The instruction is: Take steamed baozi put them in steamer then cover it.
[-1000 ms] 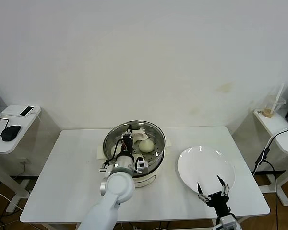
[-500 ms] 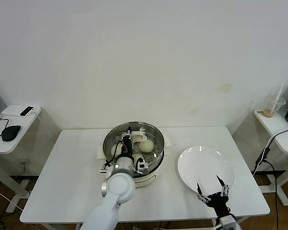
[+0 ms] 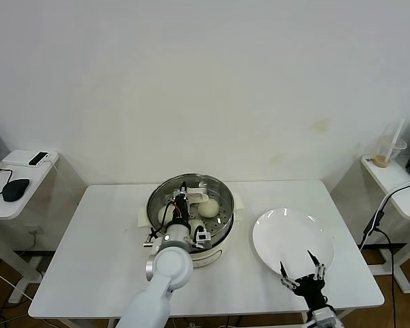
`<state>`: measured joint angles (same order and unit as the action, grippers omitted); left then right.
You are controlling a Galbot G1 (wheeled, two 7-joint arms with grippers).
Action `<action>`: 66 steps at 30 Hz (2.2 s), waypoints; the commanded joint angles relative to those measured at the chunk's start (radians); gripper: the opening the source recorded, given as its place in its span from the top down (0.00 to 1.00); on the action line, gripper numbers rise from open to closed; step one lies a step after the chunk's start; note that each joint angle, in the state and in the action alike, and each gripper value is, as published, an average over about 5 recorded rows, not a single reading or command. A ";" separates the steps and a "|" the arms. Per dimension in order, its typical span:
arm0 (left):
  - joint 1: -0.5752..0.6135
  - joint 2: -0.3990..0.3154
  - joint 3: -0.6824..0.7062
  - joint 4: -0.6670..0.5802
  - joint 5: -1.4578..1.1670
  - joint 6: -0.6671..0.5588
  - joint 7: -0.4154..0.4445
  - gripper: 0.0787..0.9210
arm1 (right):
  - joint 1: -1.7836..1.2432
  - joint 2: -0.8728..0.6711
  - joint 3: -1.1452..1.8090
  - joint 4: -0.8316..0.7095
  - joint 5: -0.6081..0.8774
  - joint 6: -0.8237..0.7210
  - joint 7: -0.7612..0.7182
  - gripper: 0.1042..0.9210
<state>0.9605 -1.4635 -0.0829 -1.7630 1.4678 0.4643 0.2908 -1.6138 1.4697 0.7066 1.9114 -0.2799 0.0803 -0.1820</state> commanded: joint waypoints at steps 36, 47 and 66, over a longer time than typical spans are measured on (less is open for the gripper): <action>0.631 0.056 -0.360 -0.465 -1.123 -0.513 -0.502 0.12 | -0.054 -0.083 -0.024 -0.018 0.112 0.053 0.000 0.12; 0.867 0.068 -0.543 -0.415 -1.608 -0.594 -0.489 0.12 | -0.062 -0.068 -0.083 0.005 0.195 0.037 0.001 0.12; 0.959 0.047 -0.559 -0.321 -1.617 -0.646 -0.404 0.12 | -0.075 -0.085 -0.161 0.049 0.273 -0.034 -0.006 0.12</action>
<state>1.8462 -1.4110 -0.6039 -2.1107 -0.0661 -0.1438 -0.1333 -1.6828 1.3926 0.5738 1.9448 -0.0575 0.0656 -0.1858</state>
